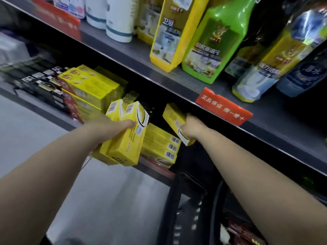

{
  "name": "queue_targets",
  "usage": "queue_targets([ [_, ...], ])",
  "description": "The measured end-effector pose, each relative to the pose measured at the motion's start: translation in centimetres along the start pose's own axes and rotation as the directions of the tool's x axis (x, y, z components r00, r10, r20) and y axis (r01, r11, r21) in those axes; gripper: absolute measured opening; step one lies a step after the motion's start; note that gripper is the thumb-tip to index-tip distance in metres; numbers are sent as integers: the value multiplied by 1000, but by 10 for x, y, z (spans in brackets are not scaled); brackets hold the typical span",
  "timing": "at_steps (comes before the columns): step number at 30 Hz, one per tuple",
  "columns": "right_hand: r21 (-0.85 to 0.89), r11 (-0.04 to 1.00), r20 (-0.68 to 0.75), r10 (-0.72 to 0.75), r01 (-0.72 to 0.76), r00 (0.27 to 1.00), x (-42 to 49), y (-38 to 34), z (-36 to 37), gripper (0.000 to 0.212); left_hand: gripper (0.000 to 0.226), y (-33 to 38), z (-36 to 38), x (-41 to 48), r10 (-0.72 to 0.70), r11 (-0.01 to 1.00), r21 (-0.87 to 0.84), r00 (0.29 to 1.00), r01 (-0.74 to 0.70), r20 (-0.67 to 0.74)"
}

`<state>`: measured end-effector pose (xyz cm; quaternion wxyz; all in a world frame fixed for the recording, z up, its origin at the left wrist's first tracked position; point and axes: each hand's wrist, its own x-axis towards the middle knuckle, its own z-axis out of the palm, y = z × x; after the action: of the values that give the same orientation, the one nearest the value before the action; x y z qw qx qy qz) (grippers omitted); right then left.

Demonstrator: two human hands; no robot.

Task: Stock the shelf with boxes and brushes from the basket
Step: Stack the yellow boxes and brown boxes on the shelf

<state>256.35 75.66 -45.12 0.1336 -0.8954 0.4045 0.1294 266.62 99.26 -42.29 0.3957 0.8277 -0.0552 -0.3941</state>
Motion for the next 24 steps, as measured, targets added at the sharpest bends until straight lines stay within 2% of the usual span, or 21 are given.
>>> queue_targets([
  [2, -82, 996, 16, -44, 45, 999, 25, 4, 11, 59, 85, 4, -4, 9, -2, 1000, 31, 1000, 2, -17],
  [4, -85, 995, 42, -57, 60, 998, 48, 7, 22, 65, 86, 1, -6, 21, 3, 999, 54, 999, 0, -46],
  [12, 2, 999, 334, -46, 48, 941, 89, 21, 62, 59, 94, -4, -1, 51, -34, 999, 37, 999, 33, 28],
  [18, -65, 995, 365, -41, 69, 930, 96, 26, 67, 58, 85, -5, 1, 59, -18, 1000, 8, 999, 18, 29],
  [22, -39, 995, 387, -69, 91, 919, 89, 28, 71, 65, 95, -4, 6, 58, 1, 1000, 13, 999, -2, 44],
  [24, -125, 987, 368, -51, 104, 928, 83, 24, 74, 71, 100, -2, 11, 56, 6, 1000, 16, 998, -7, 58],
])
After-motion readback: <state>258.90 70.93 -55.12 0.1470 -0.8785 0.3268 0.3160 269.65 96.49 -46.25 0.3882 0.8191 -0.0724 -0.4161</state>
